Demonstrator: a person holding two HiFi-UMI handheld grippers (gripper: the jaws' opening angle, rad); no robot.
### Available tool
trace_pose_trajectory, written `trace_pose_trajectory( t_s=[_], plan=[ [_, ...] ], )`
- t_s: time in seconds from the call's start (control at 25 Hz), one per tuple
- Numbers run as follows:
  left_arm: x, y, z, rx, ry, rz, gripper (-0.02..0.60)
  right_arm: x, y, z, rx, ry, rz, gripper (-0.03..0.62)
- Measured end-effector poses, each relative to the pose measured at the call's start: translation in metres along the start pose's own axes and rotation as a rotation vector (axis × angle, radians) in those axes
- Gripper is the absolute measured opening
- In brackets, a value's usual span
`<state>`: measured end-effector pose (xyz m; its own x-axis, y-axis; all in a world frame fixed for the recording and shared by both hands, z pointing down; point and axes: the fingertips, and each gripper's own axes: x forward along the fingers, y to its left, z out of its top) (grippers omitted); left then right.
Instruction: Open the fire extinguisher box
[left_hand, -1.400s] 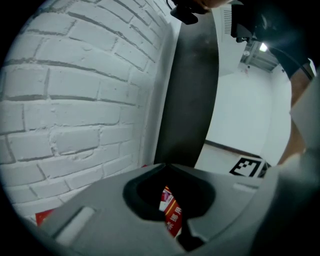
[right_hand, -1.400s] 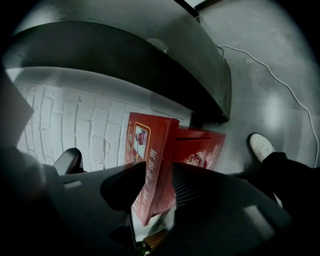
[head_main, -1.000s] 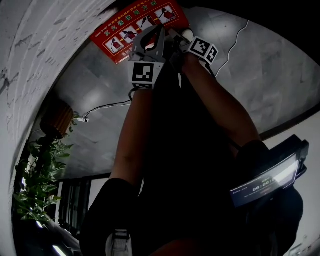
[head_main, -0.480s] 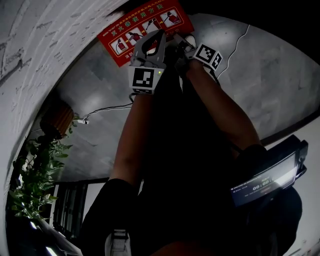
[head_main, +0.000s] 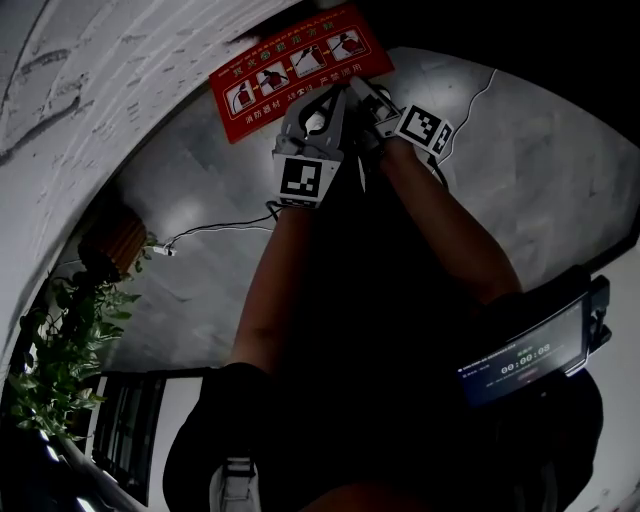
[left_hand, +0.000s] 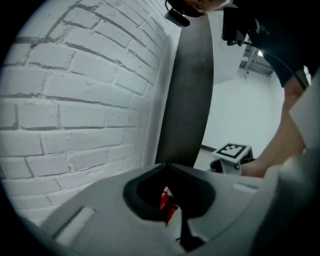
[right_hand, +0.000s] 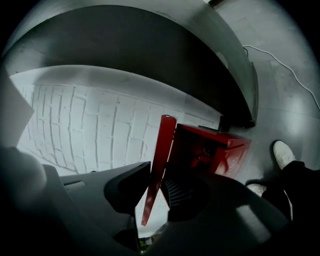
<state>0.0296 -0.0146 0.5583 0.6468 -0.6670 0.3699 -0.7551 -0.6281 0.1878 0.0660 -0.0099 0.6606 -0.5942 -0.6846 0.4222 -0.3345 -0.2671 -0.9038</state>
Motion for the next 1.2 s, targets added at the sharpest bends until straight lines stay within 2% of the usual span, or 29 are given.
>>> trace_pose_trajectory(
  t_s=[0.32,0.52,0.68,0.84,1.0,1.2],
  plan=[
    [-0.003,0.017,0.006,-0.045,-0.033,0.041,0.002,0.016,0.044,0.02,-0.055,-0.017,0.087,0.098],
    [-0.008,0.039,0.009,-0.014,-0.051,0.096,0.002,0.031,0.074,0.034,-0.104,-0.025,0.15,0.093],
    [-0.012,0.057,0.007,-0.041,-0.061,0.125,0.002,0.05,0.096,0.049,-0.168,-0.025,0.215,0.083],
    [-0.016,0.072,0.007,-0.009,-0.057,0.152,0.002,0.067,0.11,0.06,-0.19,-0.019,0.227,0.072],
    [-0.019,0.085,0.004,-0.053,-0.056,0.189,0.002,0.076,0.12,0.068,-0.222,0.01,0.243,0.069],
    [-0.019,0.096,0.003,-0.035,-0.048,0.198,0.002,0.086,0.122,0.073,-0.233,0.024,0.263,0.069]
  ],
)
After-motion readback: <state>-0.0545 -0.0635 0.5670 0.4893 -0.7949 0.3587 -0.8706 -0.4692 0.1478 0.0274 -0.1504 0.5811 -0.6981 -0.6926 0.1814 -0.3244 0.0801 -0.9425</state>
